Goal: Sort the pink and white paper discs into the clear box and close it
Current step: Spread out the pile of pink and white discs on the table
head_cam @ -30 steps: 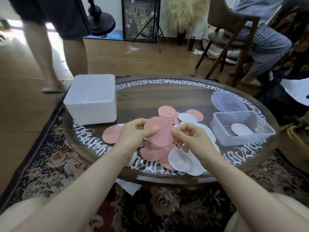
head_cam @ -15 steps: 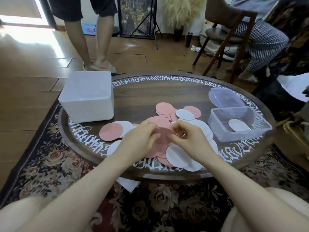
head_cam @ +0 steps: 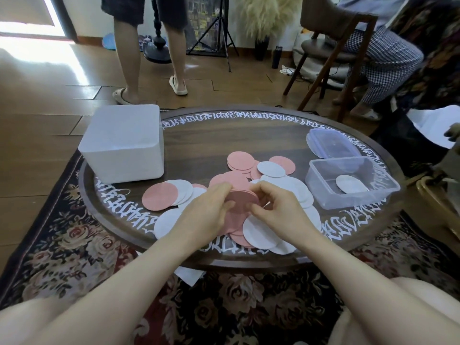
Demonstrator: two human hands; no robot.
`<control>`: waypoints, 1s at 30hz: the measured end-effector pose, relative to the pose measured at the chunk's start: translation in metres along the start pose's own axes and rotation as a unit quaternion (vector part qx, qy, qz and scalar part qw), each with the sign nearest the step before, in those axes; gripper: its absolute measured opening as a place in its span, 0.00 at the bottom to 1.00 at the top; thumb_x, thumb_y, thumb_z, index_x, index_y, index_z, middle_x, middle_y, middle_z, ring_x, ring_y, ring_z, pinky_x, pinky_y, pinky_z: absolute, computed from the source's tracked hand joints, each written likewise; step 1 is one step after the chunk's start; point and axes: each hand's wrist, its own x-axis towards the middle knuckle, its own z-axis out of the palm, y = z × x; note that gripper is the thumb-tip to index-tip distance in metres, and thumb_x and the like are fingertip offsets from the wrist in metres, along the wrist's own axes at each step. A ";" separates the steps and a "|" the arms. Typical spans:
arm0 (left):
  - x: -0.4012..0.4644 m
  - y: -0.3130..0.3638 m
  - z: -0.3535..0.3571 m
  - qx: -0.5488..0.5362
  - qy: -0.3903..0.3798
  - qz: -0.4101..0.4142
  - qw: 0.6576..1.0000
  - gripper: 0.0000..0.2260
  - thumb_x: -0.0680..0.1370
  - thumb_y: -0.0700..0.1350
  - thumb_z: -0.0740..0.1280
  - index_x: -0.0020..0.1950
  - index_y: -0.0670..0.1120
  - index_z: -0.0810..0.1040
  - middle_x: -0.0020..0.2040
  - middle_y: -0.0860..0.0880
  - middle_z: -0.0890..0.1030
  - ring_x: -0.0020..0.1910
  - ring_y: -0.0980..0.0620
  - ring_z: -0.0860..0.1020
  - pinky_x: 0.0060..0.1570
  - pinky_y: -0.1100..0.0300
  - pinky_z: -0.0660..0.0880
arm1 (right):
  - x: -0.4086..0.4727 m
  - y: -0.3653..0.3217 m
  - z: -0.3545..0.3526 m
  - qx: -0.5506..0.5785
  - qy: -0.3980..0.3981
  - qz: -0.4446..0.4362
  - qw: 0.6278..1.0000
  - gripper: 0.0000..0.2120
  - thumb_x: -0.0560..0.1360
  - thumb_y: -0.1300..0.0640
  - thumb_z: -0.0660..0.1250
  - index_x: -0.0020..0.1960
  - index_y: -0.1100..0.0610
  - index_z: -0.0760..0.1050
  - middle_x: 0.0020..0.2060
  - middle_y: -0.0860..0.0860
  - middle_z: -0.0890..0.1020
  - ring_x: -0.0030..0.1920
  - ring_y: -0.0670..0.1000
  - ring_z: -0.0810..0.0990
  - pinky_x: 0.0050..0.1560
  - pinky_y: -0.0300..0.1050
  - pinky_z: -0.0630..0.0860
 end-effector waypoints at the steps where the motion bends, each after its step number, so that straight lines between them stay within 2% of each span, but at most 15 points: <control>1: 0.000 0.000 -0.001 0.006 0.006 -0.001 1.000 0.03 0.79 0.42 0.61 0.47 0.46 0.67 0.43 0.51 0.72 0.42 0.47 0.71 0.43 0.49 0.70 | 0.000 0.000 -0.001 0.009 0.012 0.007 1.000 0.09 0.70 0.65 0.70 0.46 0.53 0.78 0.37 0.47 0.80 0.38 0.49 0.77 0.40 0.40 0.75; 5: -0.001 0.002 0.000 0.057 0.020 -0.003 0.998 0.06 0.80 0.44 0.60 0.45 0.48 0.64 0.41 0.53 0.69 0.40 0.48 0.69 0.39 0.50 0.69 | -0.001 -0.004 -0.009 0.015 0.046 -0.007 0.999 0.08 0.70 0.65 0.71 0.44 0.54 0.77 0.38 0.45 0.80 0.37 0.44 0.77 0.38 0.31 0.71; 9: -0.002 0.001 0.004 0.006 0.031 -0.005 1.000 0.05 0.79 0.45 0.61 0.49 0.44 0.69 0.43 0.52 0.72 0.42 0.50 0.70 0.41 0.53 0.68 | -0.004 -0.005 -0.010 -0.003 0.047 -0.037 0.998 0.09 0.70 0.66 0.71 0.41 0.53 0.76 0.36 0.44 0.80 0.38 0.44 0.78 0.38 0.34 0.72; 14: 0.003 0.002 0.005 -0.011 0.054 -0.006 0.998 0.05 0.78 0.41 0.63 0.44 0.44 0.69 0.39 0.50 0.73 0.38 0.49 0.70 0.38 0.54 0.68 | -0.007 -0.003 -0.011 0.030 0.032 -0.004 0.999 0.11 0.70 0.66 0.72 0.42 0.51 0.75 0.36 0.43 0.79 0.37 0.43 0.77 0.39 0.33 0.72; 16: 0.008 0.012 0.005 -0.043 0.076 -0.015 0.996 0.09 0.77 0.40 0.64 0.39 0.47 0.67 0.36 0.51 0.72 0.36 0.50 0.70 0.36 0.58 0.65 | -0.005 -0.002 -0.018 0.062 0.034 0.013 0.997 0.10 0.70 0.65 0.72 0.43 0.53 0.75 0.36 0.46 0.79 0.36 0.47 0.77 0.39 0.37 0.73; 19: 0.022 0.032 0.006 -0.094 0.087 -0.023 0.992 0.10 0.77 0.40 0.66 0.39 0.48 0.67 0.33 0.53 0.73 0.35 0.49 0.71 0.37 0.56 0.66 | -0.002 -0.004 -0.039 0.098 0.068 0.026 0.993 0.09 0.70 0.64 0.73 0.44 0.54 0.75 0.36 0.55 0.80 0.34 0.51 0.76 0.38 0.43 0.73; 22: 0.039 0.052 0.016 -0.108 0.082 -0.014 0.991 0.03 0.77 0.44 0.66 0.48 0.48 0.72 0.33 0.57 0.72 0.35 0.52 0.72 0.36 0.60 0.66 | -0.003 -0.003 -0.070 0.086 0.096 0.028 0.991 0.08 0.71 0.65 0.73 0.45 0.57 0.75 0.38 0.61 0.80 0.34 0.54 0.75 0.38 0.44 0.74; 24: 0.050 0.064 0.031 -0.102 0.052 -0.019 0.993 0.11 0.77 0.48 0.66 0.58 0.51 0.70 0.40 0.57 0.74 0.41 0.53 0.74 0.40 0.58 0.69 | -0.006 0.001 -0.095 0.080 0.140 0.040 0.986 0.08 0.71 0.66 0.72 0.45 0.57 0.75 0.37 0.62 0.79 0.33 0.52 0.76 0.37 0.42 0.74; 26: 0.059 0.074 0.051 -0.093 0.015 -0.003 0.996 0.19 0.77 0.49 0.65 0.67 0.56 0.65 0.55 0.55 0.73 0.53 0.51 0.74 0.51 0.50 0.73 | -0.010 0.012 -0.123 0.067 0.202 0.067 0.975 0.09 0.72 0.68 0.70 0.44 0.56 0.74 0.36 0.58 0.79 0.30 0.46 0.77 0.34 0.35 0.74; 27: 0.063 0.078 0.062 -0.079 0.003 0.011 0.997 0.22 0.77 0.49 0.65 0.69 0.56 0.63 0.61 0.53 0.71 0.59 0.50 0.72 0.56 0.48 0.71 | -0.012 0.019 -0.136 0.051 0.230 0.084 0.968 0.10 0.72 0.68 0.69 0.44 0.54 0.74 0.35 0.56 0.80 0.30 0.44 0.78 0.34 0.34 0.74; 30: 0.074 0.088 0.093 -0.008 0.001 0.073 0.997 0.23 0.77 0.48 0.65 0.72 0.50 0.66 0.70 0.46 0.66 0.68 0.45 0.65 0.63 0.47 0.68 | -0.016 0.047 -0.162 -0.079 0.275 0.154 0.946 0.09 0.72 0.61 0.69 0.42 0.49 0.72 0.36 0.50 0.81 0.38 0.50 0.81 0.43 0.46 0.76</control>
